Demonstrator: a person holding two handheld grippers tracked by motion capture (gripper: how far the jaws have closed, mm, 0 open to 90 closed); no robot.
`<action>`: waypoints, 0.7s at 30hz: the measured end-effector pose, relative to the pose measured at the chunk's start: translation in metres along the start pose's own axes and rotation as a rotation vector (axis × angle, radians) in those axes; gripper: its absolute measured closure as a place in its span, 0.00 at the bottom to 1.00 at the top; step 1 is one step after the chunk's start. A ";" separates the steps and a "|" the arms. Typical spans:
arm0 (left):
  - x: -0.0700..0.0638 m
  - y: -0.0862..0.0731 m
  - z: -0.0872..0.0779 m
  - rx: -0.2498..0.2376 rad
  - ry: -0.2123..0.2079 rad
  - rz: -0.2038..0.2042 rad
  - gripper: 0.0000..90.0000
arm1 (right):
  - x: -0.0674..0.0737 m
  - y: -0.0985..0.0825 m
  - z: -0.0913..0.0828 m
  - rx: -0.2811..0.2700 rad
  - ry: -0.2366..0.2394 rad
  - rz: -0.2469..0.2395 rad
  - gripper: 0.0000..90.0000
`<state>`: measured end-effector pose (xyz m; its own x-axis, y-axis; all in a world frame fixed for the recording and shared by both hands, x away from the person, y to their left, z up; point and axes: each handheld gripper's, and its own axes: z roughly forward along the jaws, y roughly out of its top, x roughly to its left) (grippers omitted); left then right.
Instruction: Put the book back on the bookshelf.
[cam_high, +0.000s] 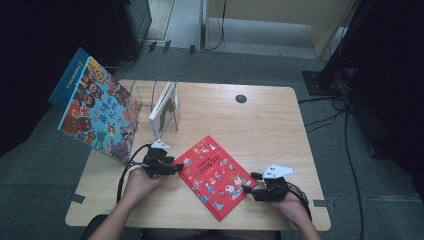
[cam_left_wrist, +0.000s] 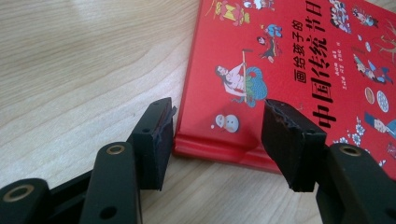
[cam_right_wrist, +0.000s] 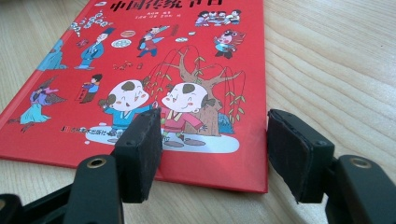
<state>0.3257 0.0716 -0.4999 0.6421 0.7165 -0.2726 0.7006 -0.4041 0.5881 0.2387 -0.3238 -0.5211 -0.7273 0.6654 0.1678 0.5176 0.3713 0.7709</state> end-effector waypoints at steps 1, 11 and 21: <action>0.000 0.000 0.000 0.000 -0.001 0.000 0.49 | 0.000 0.000 0.000 -0.001 0.000 -0.001 0.41; 0.003 -0.009 -0.005 -0.027 0.004 0.005 0.49 | 0.000 -0.001 -0.005 0.014 0.007 -0.053 0.42; 0.003 -0.023 -0.015 -0.037 -0.009 -0.021 0.48 | -0.004 -0.001 -0.006 0.025 0.031 -0.075 0.41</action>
<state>0.3064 0.0915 -0.5025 0.6306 0.7191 -0.2919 0.7019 -0.3679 0.6100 0.2381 -0.3307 -0.5183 -0.7778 0.6149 0.1299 0.4721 0.4352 0.7666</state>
